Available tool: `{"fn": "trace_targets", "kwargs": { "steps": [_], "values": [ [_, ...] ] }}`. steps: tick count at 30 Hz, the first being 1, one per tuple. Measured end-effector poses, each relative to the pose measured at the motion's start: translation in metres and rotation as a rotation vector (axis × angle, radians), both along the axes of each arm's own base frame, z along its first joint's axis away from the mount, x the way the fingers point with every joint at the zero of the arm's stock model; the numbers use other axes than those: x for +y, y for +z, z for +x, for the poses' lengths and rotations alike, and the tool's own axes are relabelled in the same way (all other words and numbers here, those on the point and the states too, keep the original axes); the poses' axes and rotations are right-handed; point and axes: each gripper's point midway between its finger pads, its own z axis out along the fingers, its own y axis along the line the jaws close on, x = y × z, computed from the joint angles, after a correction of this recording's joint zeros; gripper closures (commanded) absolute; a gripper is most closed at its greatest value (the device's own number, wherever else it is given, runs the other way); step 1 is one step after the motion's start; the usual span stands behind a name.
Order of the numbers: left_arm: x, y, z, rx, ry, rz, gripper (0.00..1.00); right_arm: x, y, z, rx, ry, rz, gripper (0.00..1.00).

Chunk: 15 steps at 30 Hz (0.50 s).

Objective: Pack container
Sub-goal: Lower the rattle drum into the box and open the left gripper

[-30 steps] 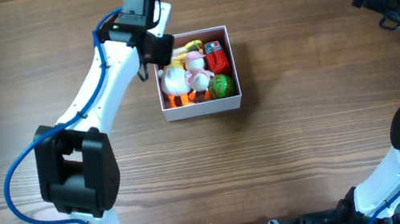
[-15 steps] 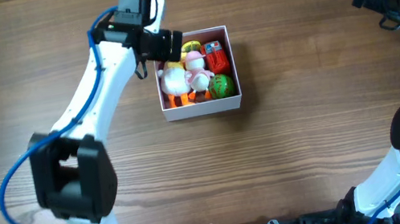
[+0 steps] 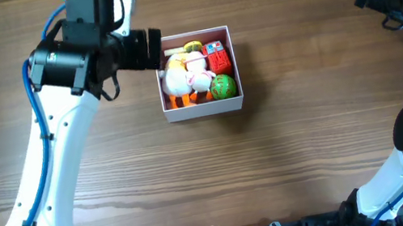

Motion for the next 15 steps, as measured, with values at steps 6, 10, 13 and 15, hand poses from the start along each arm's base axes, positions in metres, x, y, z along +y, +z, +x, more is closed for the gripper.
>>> {"fn": "trace_targets", "kwargs": {
  "steps": [6,10,13,15],
  "values": [
    [-0.006,-0.005,-0.009,0.044,-0.027,-0.028,0.00,0.000,0.000,0.000,0.000,0.000,0.000,0.00],
    [-0.011,-0.004,-0.011,0.053,-0.044,-0.057,0.00,0.000,0.000,0.000,0.000,0.000,0.000,0.00],
    [-0.013,-0.004,-0.012,0.056,-0.051,-0.067,0.00,0.000,0.000,0.000,0.000,0.000,0.000,0.00],
    [-0.014,-0.004,-0.012,0.057,-0.053,-0.069,0.00,0.000,0.000,0.000,0.000,0.000,0.000,0.00]
  ]
}}
